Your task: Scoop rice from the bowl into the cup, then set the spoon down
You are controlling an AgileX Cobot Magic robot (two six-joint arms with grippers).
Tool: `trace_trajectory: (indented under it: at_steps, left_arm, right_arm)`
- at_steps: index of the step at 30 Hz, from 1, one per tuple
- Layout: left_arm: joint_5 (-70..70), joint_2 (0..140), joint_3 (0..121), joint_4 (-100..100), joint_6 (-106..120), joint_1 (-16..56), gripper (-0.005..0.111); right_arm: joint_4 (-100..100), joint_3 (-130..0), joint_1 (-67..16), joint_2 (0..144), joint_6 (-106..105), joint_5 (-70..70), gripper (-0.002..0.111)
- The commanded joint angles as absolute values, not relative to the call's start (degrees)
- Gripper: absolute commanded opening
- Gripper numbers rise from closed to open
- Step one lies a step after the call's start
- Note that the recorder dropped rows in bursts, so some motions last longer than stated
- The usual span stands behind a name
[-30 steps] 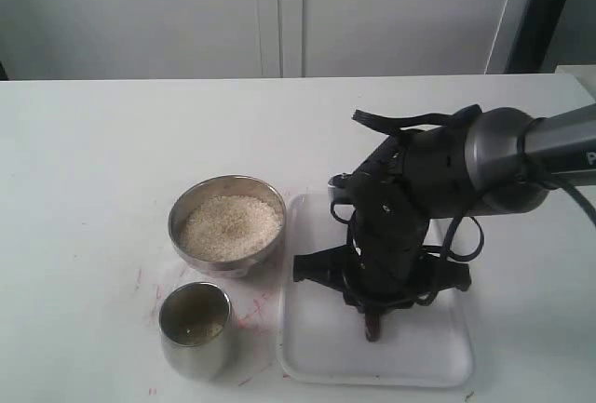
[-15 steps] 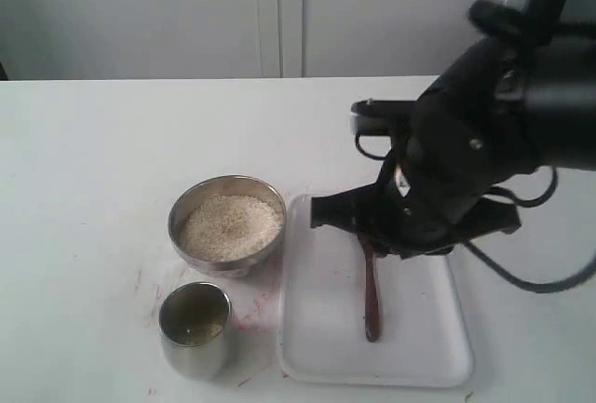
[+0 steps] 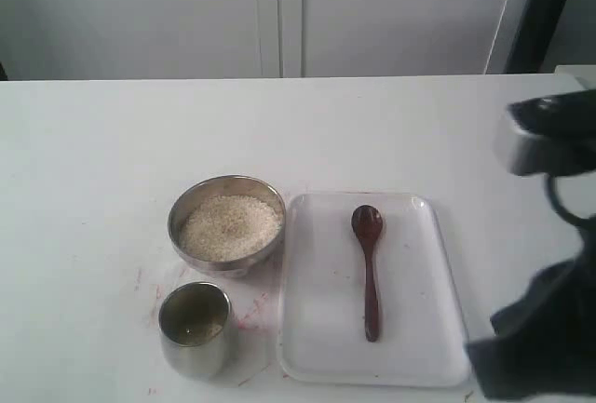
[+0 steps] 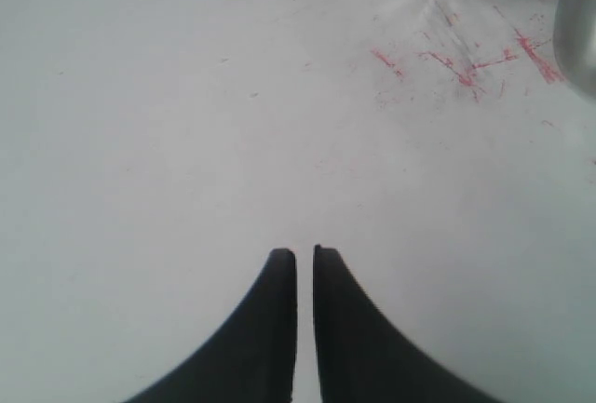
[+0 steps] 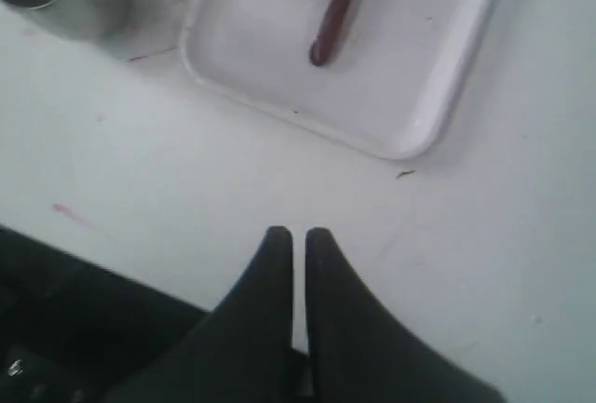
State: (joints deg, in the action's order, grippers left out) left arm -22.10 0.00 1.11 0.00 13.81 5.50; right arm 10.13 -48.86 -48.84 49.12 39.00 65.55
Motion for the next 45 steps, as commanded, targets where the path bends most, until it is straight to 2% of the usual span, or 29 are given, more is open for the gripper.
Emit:
trace_trajectory:
  at_steps: [1,12,23,27,35,45]
  left_arm:
    - [-24.9,0.0,0.6,-0.3,13.5,5.9,0.014]
    - [-24.9,0.0,0.6,-0.3,13.5,5.9,0.014]
    - [-24.9,0.0,0.6,-0.3,13.5,5.9,0.014]
    - [-24.9,0.0,0.6,-0.3,13.5,5.9,0.014]
    - [-24.9,0.0,0.6,-0.3,13.5,5.9,0.014]
    - [-24.9,0.0,0.6,-0.3,13.5,5.9,0.014]
  right_arm:
    - [8.6,-45.4,-50.5,38.7,39.2,63.4,0.0]
    - [9.3,-44.6,-50.5,25.5,38.7,63.3,0.0]
    - [20.1,-44.6,-49.9,22.4,38.2,58.5,0.0]
    - [21.7,-44.4,-43.1,21.8,33.0,51.6,0.0]
    - [19.1,-35.6,-22.2,19.0,20.5,25.8,0.0]
    - [19.0,-20.3,-6.4,9.9,20.6,22.3,0.0]
